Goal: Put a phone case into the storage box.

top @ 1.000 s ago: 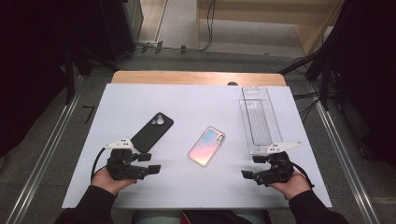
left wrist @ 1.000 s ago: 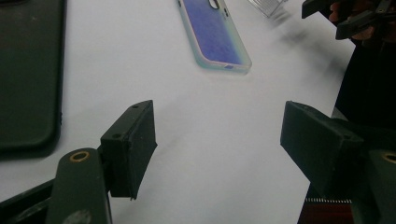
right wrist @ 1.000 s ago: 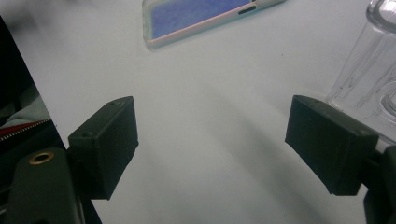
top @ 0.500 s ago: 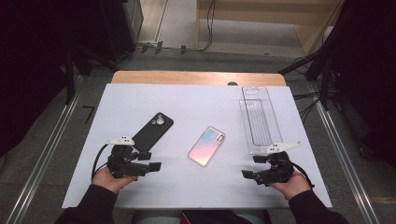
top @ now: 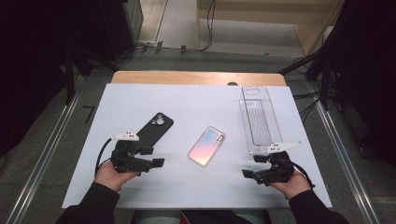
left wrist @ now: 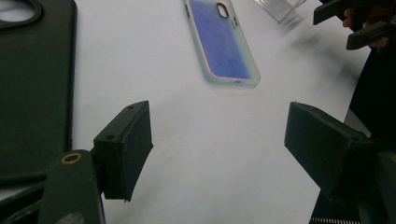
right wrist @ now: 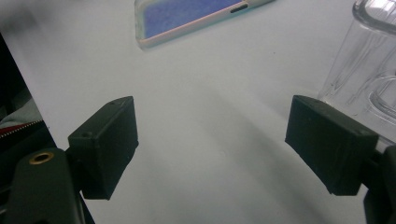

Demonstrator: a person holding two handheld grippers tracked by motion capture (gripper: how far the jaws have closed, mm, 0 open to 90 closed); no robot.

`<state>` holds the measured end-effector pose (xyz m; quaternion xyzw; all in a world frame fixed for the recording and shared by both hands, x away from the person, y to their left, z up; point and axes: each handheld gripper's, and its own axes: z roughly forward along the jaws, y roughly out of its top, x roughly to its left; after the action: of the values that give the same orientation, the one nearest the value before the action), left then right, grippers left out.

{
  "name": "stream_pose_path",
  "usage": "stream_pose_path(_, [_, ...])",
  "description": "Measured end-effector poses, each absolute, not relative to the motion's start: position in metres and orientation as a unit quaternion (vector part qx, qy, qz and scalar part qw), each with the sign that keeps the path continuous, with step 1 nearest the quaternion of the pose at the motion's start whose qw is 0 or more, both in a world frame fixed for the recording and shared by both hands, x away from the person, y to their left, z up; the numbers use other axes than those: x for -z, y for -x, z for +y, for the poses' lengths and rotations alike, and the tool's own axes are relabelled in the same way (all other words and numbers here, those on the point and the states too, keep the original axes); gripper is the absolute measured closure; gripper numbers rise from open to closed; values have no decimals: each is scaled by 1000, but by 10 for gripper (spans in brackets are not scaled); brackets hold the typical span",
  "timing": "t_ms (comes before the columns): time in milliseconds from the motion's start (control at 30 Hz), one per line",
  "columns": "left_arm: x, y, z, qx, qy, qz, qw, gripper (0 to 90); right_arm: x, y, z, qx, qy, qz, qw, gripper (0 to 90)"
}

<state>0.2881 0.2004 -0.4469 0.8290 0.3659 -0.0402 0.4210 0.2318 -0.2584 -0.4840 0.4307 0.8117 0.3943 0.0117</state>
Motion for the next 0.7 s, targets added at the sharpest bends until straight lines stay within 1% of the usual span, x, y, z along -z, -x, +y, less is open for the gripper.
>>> stream_pose_path(700, [439,-300,173,32,-840,354,411,237,484,-232,-258,-394,-431,812,9,152])
